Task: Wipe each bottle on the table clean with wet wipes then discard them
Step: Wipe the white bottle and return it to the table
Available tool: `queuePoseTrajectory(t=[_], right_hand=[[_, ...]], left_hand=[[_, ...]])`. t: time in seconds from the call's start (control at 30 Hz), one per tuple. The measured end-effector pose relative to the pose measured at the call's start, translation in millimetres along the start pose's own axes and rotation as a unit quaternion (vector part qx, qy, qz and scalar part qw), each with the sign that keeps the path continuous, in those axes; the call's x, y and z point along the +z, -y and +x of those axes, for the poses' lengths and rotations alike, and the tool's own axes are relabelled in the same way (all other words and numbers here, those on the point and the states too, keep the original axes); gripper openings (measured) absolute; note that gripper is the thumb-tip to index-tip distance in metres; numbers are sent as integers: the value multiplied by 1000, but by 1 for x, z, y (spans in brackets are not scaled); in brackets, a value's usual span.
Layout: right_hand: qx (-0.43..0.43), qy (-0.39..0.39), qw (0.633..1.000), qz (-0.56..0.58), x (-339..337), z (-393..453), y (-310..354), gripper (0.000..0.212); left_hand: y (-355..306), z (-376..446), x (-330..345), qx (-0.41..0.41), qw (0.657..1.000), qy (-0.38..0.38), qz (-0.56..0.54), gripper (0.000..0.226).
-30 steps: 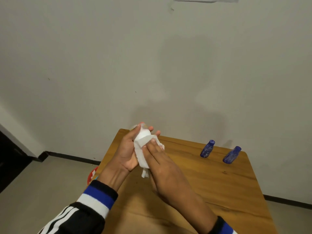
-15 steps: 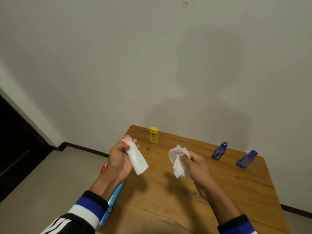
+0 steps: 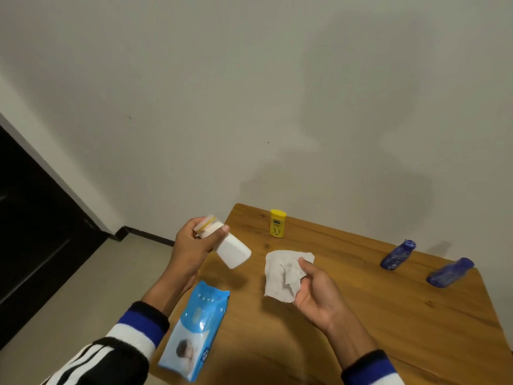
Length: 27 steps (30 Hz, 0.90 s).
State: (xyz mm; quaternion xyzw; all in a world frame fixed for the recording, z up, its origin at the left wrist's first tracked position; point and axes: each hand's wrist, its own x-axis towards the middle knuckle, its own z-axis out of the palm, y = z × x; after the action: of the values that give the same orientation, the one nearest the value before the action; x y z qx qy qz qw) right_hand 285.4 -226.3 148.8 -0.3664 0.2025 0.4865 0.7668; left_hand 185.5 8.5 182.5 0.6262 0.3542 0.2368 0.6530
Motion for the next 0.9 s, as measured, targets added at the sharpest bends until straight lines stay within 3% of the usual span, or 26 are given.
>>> queuePoseTrajectory(t=[0.27,0.43,0.53,0.63,0.73,0.8,0.83,0.9], right_hand=[[-39,-147,987,-54,36,91,-39,33],[-107,-239,960,-95,44,150,-56,25],[-212,-268,913,-223,62,181,-56,28],[-282,-249,866,-331,85,221,-44,27],[-279,-203,848,-403,101,265,-32,31],[-252,-212,848,-416,104,286,-26,31],[-257,-226,830,-440,105,293,-24,30],[-323,-237,735,-547,105,306,-20,31]], left_hand=[[17,108,-22,65,991,30,111,36],[33,163,-31,54,982,45,178,42],[44,185,-33,69,978,43,194,42],[55,205,-33,89,975,46,200,39],[63,221,-33,91,970,50,219,36],[66,229,-33,86,968,57,230,36],[68,233,-34,83,967,62,233,36],[74,241,-35,72,969,65,226,35]])
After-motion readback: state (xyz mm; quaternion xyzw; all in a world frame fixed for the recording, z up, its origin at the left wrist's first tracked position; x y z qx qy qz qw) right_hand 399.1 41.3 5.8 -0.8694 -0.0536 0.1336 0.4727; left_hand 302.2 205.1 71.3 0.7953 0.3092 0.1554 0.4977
